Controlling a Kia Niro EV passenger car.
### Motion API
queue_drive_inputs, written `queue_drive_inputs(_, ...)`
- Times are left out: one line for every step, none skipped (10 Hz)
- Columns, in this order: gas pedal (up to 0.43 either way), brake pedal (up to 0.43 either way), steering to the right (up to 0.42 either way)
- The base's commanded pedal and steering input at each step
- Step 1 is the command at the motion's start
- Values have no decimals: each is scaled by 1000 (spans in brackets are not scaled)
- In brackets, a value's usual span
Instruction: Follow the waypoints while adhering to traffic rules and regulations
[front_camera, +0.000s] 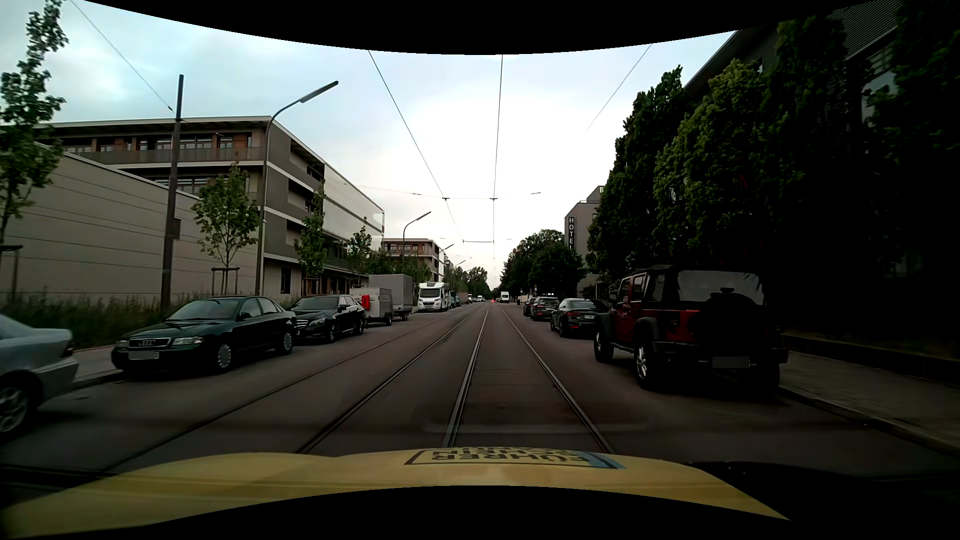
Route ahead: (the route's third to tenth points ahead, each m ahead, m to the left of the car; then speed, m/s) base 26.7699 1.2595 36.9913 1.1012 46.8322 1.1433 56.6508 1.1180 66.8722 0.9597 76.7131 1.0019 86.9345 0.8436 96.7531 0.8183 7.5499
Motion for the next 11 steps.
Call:
queue_drive_inputs(87,0,0)
queue_drive_inputs(87,0,0)
queue_drive_inputs(87,0,0)
queue_drive_inputs(87,0,0)
queue_drive_inputs(87,0,0)
queue_drive_inputs(87,0,0)
queue_drive_inputs(87,0,0)
queue_drive_inputs(87,0,0)
queue_drive_inputs(87,0,1)
queue_drive_inputs(87,0,0)
queue_drive_inputs(87,0,0)
